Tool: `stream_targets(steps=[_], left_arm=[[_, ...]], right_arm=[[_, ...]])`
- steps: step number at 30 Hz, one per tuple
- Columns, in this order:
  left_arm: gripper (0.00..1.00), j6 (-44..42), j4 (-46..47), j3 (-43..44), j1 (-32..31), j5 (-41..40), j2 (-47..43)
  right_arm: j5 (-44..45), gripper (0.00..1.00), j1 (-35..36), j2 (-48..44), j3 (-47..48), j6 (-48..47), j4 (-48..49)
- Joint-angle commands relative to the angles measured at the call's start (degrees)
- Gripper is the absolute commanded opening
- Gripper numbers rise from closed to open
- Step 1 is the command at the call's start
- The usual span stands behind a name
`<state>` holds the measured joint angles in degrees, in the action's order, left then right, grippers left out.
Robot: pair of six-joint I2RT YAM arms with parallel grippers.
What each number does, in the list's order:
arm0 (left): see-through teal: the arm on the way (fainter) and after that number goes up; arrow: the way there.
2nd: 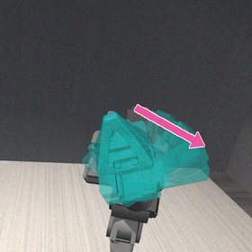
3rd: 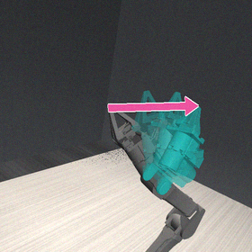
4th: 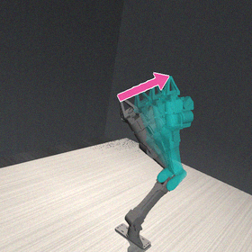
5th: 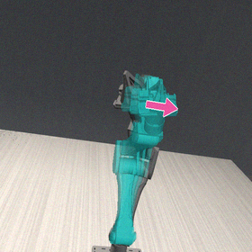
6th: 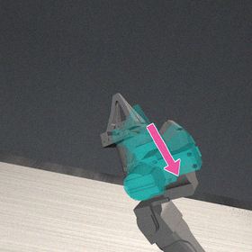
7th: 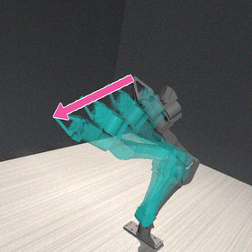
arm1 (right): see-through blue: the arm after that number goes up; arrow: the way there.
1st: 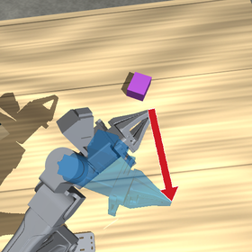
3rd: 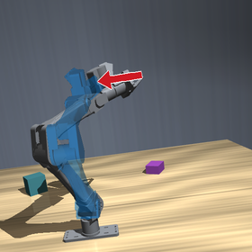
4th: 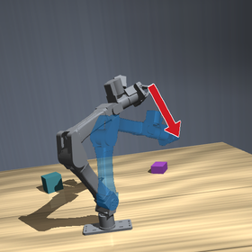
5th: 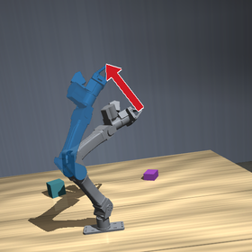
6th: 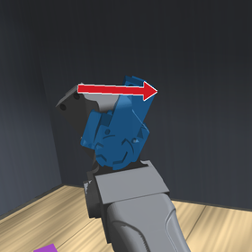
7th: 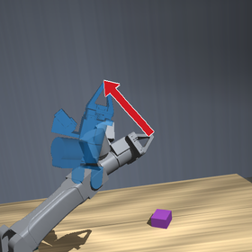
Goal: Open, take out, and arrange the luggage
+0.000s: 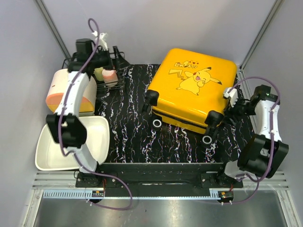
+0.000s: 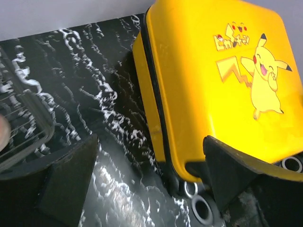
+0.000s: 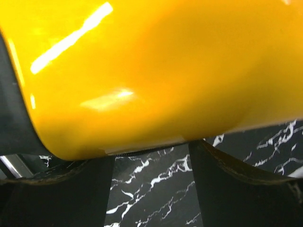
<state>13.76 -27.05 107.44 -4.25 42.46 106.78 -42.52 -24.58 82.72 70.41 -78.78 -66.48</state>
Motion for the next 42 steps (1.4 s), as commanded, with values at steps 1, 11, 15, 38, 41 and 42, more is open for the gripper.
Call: stream_targets(steps=[1,11,15,38,41,42], left_arm=[[0.97,-11.12,-8.45,-8.53,-0.94,-2.73,-13.15],[0.95,-13.32,-12.85,-20.15,-3.13,-2.64,-24.25],[0.94,-16.21,-15.57,-22.17,-8.03,-3.95,-28.1],[0.91,-23.87,-15.75,-33.96,-32.05,-11.6,-35.33],[0.91,-23.69,-15.76,-33.7,-32.14,-11.35,-34.8],[0.91,-23.69,-15.75,-33.78,-32.14,-11.08,-34.63]], right_arm=[[-10.21,0.71,11.18,-6.86,-3.87,10.81,5.2],[2.69,0.72,38.27,-13.11,-11.27,51.68,37.28],[7.27,0.7,38.64,-12.57,-5.38,64.09,35.55],[18.01,0.64,19.75,-22.25,-26.19,53.29,43.96],[15.72,0.63,19.74,-20.94,-28.57,54.79,50.82],[14.76,0.63,19.74,-20.41,-28.92,55.57,53.62]])
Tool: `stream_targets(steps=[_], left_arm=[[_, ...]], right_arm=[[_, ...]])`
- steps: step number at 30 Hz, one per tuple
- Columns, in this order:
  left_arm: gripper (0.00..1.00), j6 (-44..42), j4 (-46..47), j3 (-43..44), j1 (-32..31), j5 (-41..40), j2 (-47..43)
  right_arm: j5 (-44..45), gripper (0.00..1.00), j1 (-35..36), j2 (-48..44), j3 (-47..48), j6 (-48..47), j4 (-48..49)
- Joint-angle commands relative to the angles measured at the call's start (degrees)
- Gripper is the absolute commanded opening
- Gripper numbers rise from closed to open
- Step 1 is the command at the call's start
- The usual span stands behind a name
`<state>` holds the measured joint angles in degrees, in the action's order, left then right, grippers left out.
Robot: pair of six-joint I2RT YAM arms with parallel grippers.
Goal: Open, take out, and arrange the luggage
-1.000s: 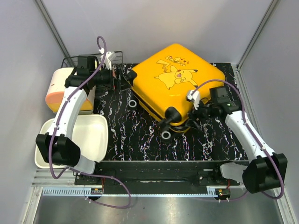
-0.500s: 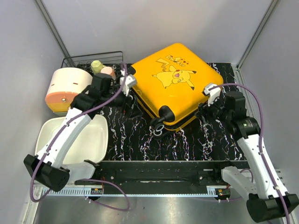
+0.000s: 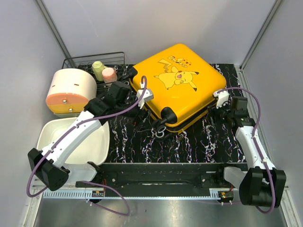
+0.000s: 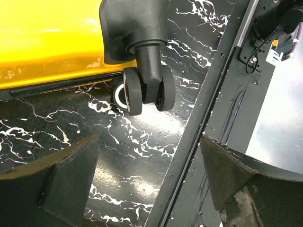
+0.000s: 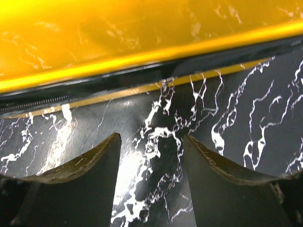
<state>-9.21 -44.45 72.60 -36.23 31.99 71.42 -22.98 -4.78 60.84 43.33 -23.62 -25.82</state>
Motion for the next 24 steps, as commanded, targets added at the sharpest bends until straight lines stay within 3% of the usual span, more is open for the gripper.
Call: stream_targets(steps=[1,8,12,15,16,18,24], left_arm=[[0.91,-0.63,1.64,0.97,-0.16,-0.35,0.91],[0.9,-0.19,1.73,1.84,-0.51,-0.17,1.79],[0.91,0.42,1.82,2.37,-2.09,-1.57,2.32],[0.92,2.35,3.04,3.34,-4.11,-3.33,3.73],[0.92,2.71,3.57,3.43,-4.64,-4.64,3.99],[0.93,4.28,5.41,3.6,-6.57,-7.45,5.39],[0.91,6.31,6.74,6.06,-10.7,-13.42,10.58]], right_arm=[[-5.49,0.63,-0.06,2.95,-2.2,0.41,14.12],[-6.82,0.56,-0.06,11.58,-0.45,2.08,21.6],[-6.63,0.43,0.03,13.08,0.26,1.12,23.01],[-7.34,0.24,-0.06,11.85,-0.79,0.15,23.19],[-7.51,0.11,-0.06,11.41,-1.4,0.06,23.45],[-7.17,0.0,-0.06,11.32,-1.5,0.5,23.97],[-2.87,0.0,-0.06,10.97,-1.76,1.21,24.68]])
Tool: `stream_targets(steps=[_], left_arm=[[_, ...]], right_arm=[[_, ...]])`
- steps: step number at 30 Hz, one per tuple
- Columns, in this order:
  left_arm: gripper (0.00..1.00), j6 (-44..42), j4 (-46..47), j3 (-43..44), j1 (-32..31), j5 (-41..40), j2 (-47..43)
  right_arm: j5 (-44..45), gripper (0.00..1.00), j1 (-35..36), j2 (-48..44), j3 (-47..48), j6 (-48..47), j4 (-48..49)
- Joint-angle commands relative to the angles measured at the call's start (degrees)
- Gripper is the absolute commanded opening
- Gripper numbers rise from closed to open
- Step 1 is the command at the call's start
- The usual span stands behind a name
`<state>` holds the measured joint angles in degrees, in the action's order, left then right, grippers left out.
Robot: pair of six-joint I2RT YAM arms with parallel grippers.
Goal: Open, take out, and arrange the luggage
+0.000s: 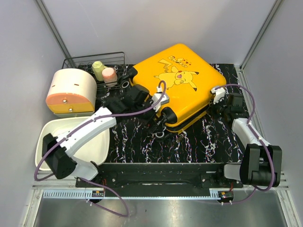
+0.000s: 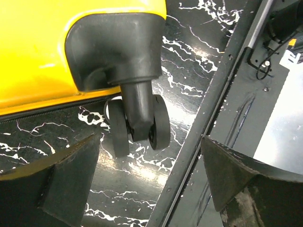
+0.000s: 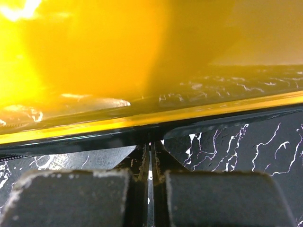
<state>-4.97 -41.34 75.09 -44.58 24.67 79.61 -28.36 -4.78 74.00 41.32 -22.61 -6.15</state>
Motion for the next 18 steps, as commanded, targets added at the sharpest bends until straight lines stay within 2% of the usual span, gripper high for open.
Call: stream_targets(steps=[1,3,6,9,10,12,13,15,18], left_arm=[[0.91,2.25,3.9,3.75,-4.01,-7.51,2.91],[0.91,2.86,4.86,3.49,-5.08,-10.5,4.49],[0.84,3.83,5.31,2.7,-5.96,-13.41,7.04],[0.64,2.87,4.61,1.38,-5.96,-13.68,8.45],[0.51,1.73,4.52,0.51,-5.87,-13.42,7.93],[0.37,0.32,3.99,-1.6,-5.96,-11.58,6.61],[0.19,-0.99,3.81,-2.4,-5.87,-11.13,4.95],[0.03,-2.49,2.5,-5.02,-5.87,-10.34,3.01],[0.0,-5.74,-0.48,-8.98,-5.87,-8.94,-1.03]], right_arm=[[3.22,0.0,-0.06,-2.71,-0.18,0.11,5.01],[4.62,0.0,-0.06,-3.33,-0.71,0.2,5.36],[4.54,0.0,-0.06,-4.21,-2.12,0.37,5.62],[5.06,0.0,-0.06,-4.39,-2.91,0.46,7.65],[5.24,0.0,-0.06,-4.91,-3.35,0.38,7.65],[5.25,0.0,-0.06,-6.05,-4.49,0.02,7.56],[5.24,0.0,-0.06,-6.58,-4.93,0.02,7.56],[4.89,0.0,0.03,-8.07,-6.07,0.11,7.21],[4.89,0.0,0.03,-10.61,-7.13,0.46,6.42]])
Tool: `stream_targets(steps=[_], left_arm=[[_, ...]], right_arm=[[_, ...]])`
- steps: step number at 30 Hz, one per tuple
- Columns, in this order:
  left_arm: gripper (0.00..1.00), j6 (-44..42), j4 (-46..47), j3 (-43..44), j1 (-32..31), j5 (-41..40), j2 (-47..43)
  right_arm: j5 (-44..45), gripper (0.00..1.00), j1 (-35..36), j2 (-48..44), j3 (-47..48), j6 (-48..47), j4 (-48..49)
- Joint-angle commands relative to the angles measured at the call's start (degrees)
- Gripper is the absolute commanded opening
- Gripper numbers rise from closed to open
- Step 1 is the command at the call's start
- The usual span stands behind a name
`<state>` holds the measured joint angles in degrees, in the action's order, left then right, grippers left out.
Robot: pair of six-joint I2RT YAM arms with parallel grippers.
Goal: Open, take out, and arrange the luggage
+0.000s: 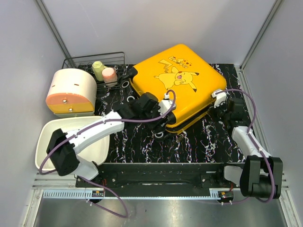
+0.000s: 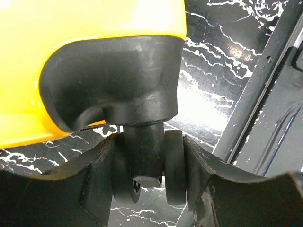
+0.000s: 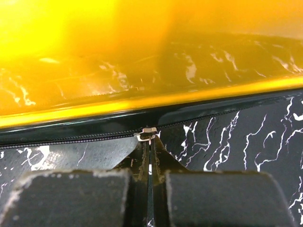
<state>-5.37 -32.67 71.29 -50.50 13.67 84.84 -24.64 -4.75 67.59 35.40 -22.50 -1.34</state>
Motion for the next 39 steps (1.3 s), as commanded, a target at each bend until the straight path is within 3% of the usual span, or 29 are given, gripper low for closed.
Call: stream_targets(steps=[1,5,11,17,22,31,39], left_arm=[[0.0,-6.92,-10.04,-6.06,0.05,2.41,-8.18],[0.0,-10.97,-15.48,-10.19,0.84,2.94,-12.84],[0.0,-18.71,-21.02,-14.25,7.69,3.03,-18.39],[0.0,-24.42,-24.46,-12.58,14.2,2.32,-17.95],[0.0,-28.29,-25.25,-12.49,15.35,2.15,-17.6],[0.0,-32.95,-25.34,-14.07,15.34,2.68,-16.64],[0.0,-32.69,-25.43,-12.58,15.43,1.89,-14.97]], right_arm=[[1.18,0.0,-0.08,-5.09,-1.56,0.35,-0.39],[0.47,0.0,0.01,-9.66,-3.14,0.44,-4.45],[3.54,0.0,-0.08,-15.03,-4.46,-4.02,-9.28],[-3.8,0.0,-7.8,-16.27,-0.78,-13.42,-13.93],[-13.38,0.0,-15.8,-7.67,6.16,-20.64,-15.09],[-30.97,0.0,-16.16,15.45,22.6,-27.22,-14.39],[-29.77,0.0,-17.65,25.74,33.94,-37.78,-19.74]])
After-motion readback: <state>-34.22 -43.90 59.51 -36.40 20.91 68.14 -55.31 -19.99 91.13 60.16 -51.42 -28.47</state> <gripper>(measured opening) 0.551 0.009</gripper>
